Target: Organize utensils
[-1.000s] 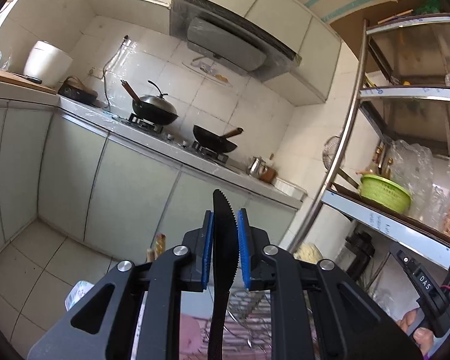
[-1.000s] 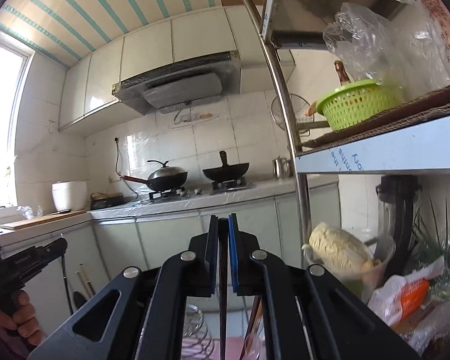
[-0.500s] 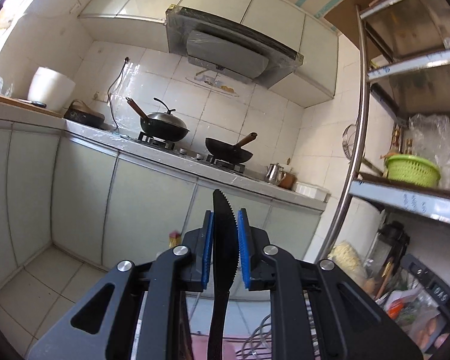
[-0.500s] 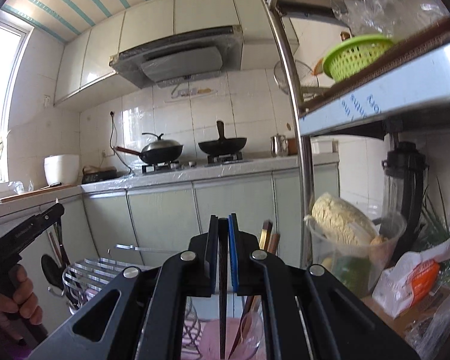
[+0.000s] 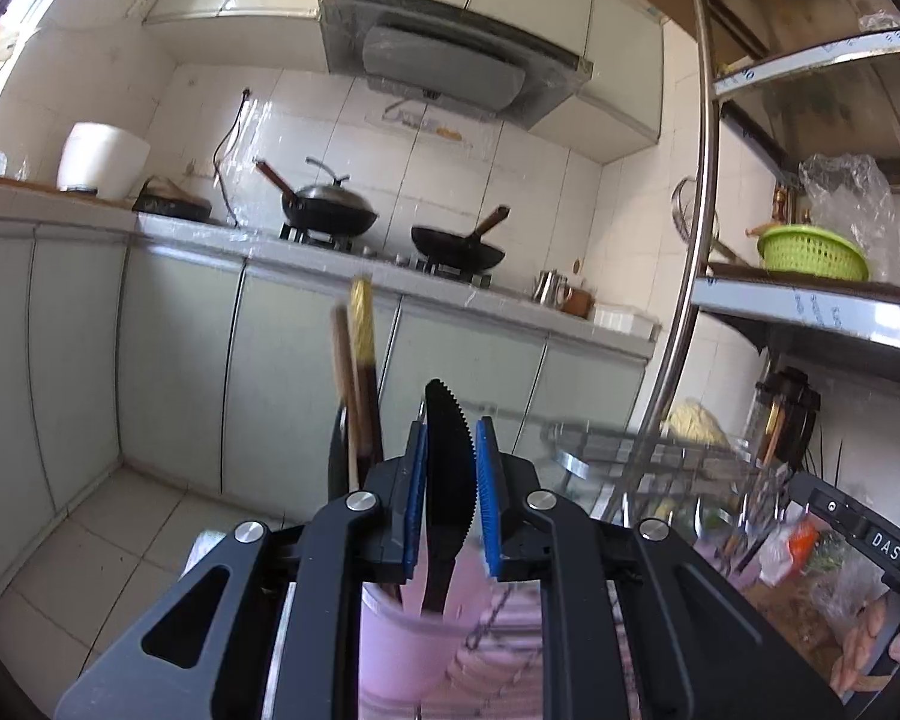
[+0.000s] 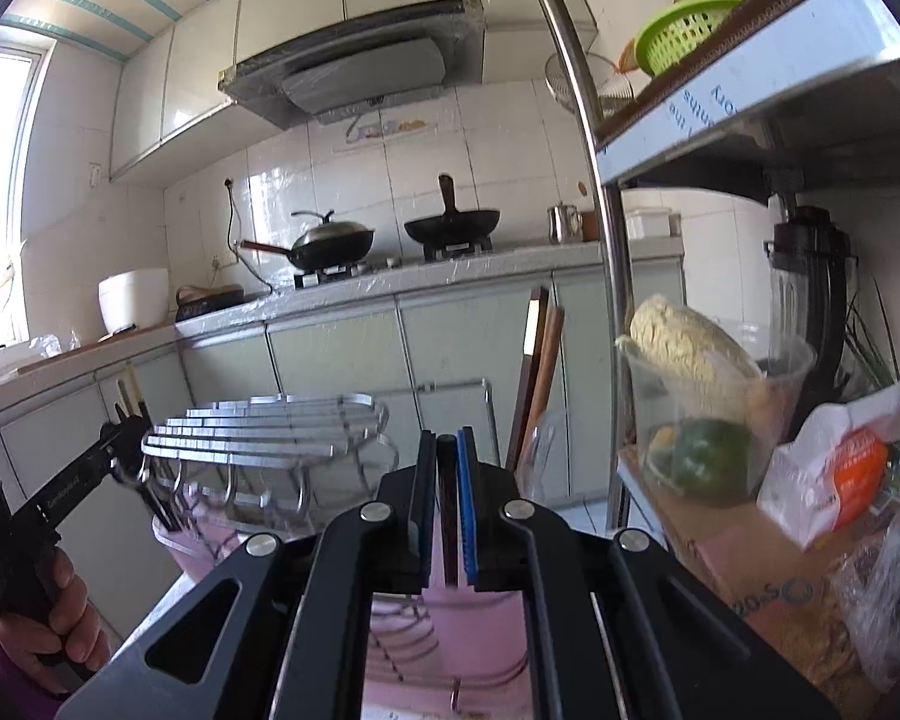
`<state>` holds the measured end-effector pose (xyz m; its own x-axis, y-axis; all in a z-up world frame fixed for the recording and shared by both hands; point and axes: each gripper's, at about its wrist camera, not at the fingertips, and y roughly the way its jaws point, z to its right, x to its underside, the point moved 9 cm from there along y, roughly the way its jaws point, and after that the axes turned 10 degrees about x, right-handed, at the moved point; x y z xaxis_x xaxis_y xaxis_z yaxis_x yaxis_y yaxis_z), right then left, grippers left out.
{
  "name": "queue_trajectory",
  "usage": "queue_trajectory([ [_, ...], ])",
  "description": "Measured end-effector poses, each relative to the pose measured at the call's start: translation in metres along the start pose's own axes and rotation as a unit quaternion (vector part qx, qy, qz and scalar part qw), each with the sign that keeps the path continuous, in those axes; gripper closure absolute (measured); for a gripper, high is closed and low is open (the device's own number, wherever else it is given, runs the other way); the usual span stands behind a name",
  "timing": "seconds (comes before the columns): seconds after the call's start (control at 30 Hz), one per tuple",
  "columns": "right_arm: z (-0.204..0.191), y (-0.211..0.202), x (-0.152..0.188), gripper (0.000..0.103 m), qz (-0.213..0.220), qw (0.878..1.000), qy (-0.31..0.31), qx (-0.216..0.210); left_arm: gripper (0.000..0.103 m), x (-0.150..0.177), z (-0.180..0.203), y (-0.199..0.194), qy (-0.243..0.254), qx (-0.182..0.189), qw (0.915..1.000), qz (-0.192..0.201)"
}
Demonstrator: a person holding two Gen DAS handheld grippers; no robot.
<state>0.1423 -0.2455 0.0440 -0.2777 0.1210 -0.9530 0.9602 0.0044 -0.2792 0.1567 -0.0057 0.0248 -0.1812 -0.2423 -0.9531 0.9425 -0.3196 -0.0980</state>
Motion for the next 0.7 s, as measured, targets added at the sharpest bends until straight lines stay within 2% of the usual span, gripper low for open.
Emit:
queue_trajectory([
  [0.2, -0.002, 0.003, 0.022, 0.095, -0.045, 0.999, -0.004, -0.001, 0.087, 0.020, -0.005, -0.006, -0.011, -0.011, 0.9994, -0.031],
  [0.27, -0.003, 0.004, 0.028, 0.092, -0.059, 0.998, -0.005, 0.000, 0.087, 0.025, -0.005, -0.008, -0.007, -0.015, 0.9990, -0.041],
  [0.3, -0.002, 0.005, 0.030, 0.086, -0.065, 0.998, -0.004, 0.000, 0.086, 0.026, -0.005, -0.008, -0.006, -0.017, 0.9988, -0.045],
  [0.33, -0.002, 0.005, 0.034, 0.080, -0.073, 0.997, -0.001, -0.002, 0.083, 0.028, -0.006, -0.009, -0.005, -0.018, 0.9985, -0.052],
  [0.43, -0.002, 0.001, 0.040, 0.080, -0.084, 0.996, 0.003, -0.005, 0.069, 0.029, -0.006, -0.014, -0.009, -0.020, 0.9983, -0.054],
  [0.67, -0.002, -0.018, 0.049, 0.079, -0.089, 0.996, 0.004, -0.006, 0.065, 0.029, -0.003, -0.031, -0.022, -0.017, 0.9976, -0.063],
  [0.7, -0.003, -0.020, 0.050, 0.075, -0.090, 0.996, 0.004, -0.007, 0.065, 0.030, -0.002, -0.034, -0.024, -0.017, 0.9974, -0.066],
])
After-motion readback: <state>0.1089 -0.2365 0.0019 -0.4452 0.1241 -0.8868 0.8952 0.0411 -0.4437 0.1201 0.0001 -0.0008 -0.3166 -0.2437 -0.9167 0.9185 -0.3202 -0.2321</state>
